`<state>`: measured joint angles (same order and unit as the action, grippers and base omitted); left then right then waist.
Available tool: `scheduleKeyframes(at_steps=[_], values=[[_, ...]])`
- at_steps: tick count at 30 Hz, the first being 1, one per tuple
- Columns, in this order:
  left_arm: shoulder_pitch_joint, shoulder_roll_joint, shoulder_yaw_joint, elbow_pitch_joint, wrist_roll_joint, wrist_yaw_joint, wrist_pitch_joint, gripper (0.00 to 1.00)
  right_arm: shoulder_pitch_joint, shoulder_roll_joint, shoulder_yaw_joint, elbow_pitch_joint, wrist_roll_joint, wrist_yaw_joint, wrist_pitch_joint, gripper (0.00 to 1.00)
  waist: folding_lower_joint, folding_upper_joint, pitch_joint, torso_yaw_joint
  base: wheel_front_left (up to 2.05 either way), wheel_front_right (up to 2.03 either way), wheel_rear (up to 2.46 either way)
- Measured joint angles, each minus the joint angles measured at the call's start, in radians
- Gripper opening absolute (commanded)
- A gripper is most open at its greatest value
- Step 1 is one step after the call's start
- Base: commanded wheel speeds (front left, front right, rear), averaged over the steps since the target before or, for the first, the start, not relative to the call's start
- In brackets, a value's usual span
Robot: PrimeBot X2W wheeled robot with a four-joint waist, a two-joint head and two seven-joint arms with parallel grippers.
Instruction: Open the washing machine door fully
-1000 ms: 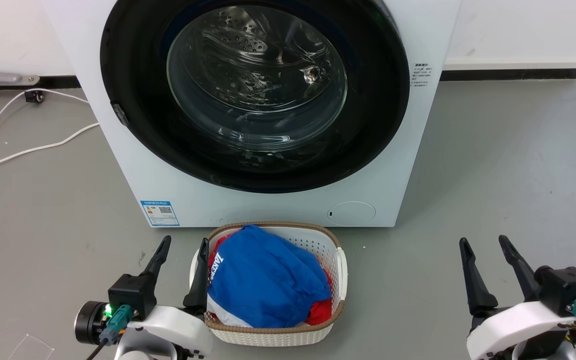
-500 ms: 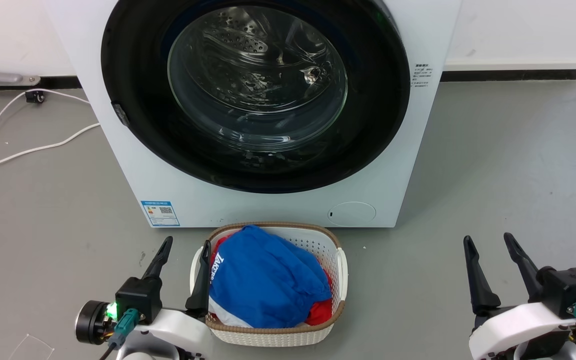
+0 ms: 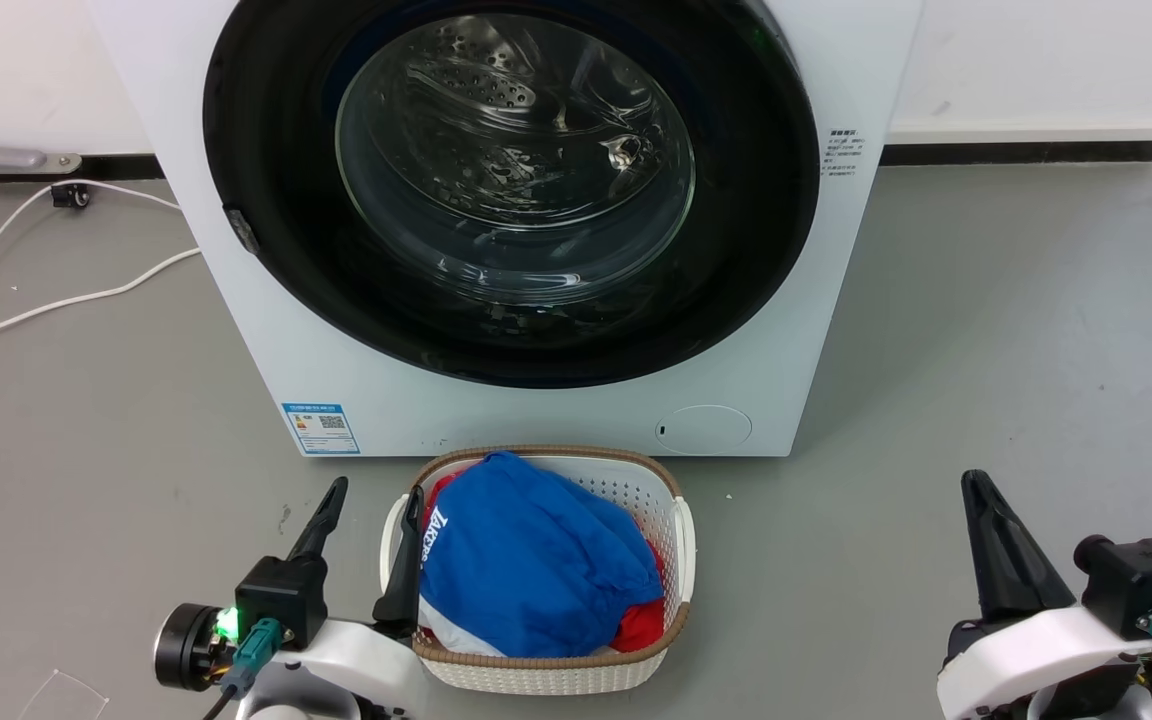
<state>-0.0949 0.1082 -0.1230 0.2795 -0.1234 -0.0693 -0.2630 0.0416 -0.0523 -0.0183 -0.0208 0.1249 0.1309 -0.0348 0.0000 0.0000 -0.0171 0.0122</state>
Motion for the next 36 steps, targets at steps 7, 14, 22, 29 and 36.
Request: scheduleKeyframes(at_steps=[7, 14, 22, 29, 36], values=[[-0.003, -0.007, 0.009, 0.001, 0.0, 0.0, 0.0, 1.0, -0.001, 0.0, -0.004, 0.046, 0.149, 0.0, -0.008, 0.0, 0.0, 0.0, 0.001, -0.002, 0.0, 0.0, 0.0], [-0.005, -0.016, 0.017, -0.003, -0.002, -0.001, 0.0, 1.0, -0.05, 0.001, -0.019, 0.166, 0.627, 0.0, -0.027, 0.0, 0.0, 0.0, 0.008, -0.001, 0.0, 0.0, 0.0], [-0.016, -0.029, 0.033, -0.024, -0.013, 0.005, 0.0, 1.0, -0.195, 0.002, -0.12, 0.272, 1.253, 0.0, 0.001, 0.0, 0.0, 0.0, 0.042, 0.01, 0.0, 0.0, 0.0], [-0.048, -0.036, 0.031, -0.049, -0.008, -0.001, 0.0, 1.0, -0.398, -0.072, -0.283, 0.398, 1.506, 0.0, 0.114, 0.0, 0.0, 0.0, 0.1, 0.021, 0.0, 0.0, 0.0], [-0.105, -0.046, 0.012, -0.095, 0.0, -0.01, 0.0, 1.0, -0.665, -0.249, -0.26, 0.628, 1.565, 0.0, 0.232, 0.0, 0.0, 0.0, 0.183, 0.041, 0.0, 0.0, 0.0]])
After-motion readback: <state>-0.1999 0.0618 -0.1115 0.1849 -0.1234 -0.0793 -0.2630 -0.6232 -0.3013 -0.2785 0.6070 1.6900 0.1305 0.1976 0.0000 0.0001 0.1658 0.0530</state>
